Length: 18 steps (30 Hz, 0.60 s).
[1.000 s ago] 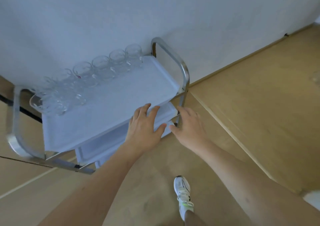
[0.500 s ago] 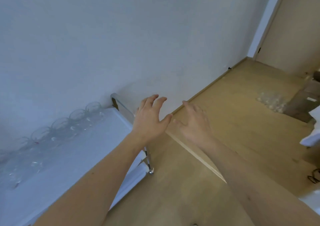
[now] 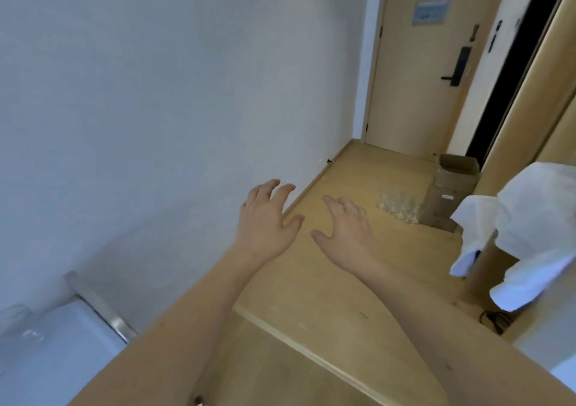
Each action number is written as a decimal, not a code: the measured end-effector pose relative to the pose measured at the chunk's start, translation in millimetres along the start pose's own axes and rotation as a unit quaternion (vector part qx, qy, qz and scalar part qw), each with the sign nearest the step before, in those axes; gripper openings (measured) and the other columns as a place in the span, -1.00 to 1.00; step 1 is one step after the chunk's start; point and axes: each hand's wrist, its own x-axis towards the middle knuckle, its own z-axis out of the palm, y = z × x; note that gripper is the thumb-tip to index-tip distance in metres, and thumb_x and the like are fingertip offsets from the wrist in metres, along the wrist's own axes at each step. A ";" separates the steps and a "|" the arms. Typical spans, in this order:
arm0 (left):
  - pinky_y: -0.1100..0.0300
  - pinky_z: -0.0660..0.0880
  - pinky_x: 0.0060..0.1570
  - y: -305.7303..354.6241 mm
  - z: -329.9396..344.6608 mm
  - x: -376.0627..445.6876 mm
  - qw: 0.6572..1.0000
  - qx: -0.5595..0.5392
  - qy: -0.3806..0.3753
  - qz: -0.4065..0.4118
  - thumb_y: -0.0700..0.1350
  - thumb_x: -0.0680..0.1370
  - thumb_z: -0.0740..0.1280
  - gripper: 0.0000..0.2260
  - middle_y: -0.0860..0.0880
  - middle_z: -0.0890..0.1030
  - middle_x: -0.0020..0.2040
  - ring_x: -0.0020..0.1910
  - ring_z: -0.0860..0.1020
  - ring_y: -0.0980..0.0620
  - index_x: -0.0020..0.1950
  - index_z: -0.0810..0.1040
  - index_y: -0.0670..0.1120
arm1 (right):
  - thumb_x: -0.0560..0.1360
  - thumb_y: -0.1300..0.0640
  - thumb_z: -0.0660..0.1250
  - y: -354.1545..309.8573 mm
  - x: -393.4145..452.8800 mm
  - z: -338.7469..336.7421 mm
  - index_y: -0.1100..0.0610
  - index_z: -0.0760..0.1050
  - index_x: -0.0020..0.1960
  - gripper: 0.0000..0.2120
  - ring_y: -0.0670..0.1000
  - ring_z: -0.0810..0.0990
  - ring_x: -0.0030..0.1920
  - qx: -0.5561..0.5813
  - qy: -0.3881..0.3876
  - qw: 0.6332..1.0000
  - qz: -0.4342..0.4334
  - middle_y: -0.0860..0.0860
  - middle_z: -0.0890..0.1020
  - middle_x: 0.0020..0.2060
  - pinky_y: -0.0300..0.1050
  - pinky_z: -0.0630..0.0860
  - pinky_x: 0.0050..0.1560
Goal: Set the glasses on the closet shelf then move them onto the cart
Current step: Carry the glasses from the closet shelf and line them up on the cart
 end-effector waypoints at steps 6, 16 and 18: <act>-0.12 0.27 0.46 31.6 42.1 57.9 0.998 -0.025 -0.029 0.054 0.10 0.55 0.39 -0.45 -0.08 0.31 0.55 0.54 0.20 -0.10 0.52 0.38 0.04 | 0.54 -0.14 0.34 51.7 35.4 -22.6 -0.02 0.15 0.60 -0.29 0.19 0.24 0.49 -0.019 0.029 0.998 0.052 0.11 0.27 0.52 0.07 0.25 0.43; -0.01 0.25 0.46 56.8 117.5 184.6 0.982 -0.080 -0.063 0.162 0.09 0.55 0.40 -0.46 -0.08 0.35 0.52 0.50 0.26 -0.10 0.51 0.40 0.02 | 0.55 -0.16 0.33 119.5 116.8 -36.2 -0.02 0.17 0.59 -0.31 0.18 0.28 0.45 -0.070 0.083 0.984 0.138 0.05 0.33 0.48 0.09 0.31 0.40; 0.02 0.25 0.45 59.9 129.7 213.5 0.978 -0.095 -0.068 0.172 0.10 0.56 0.39 -0.46 -0.06 0.35 0.52 0.49 0.26 -0.08 0.51 0.39 0.04 | 0.55 -0.15 0.34 127.4 136.6 -39.1 -0.02 0.18 0.58 -0.32 0.17 0.29 0.45 -0.074 0.094 0.980 0.158 0.04 0.33 0.47 0.10 0.34 0.38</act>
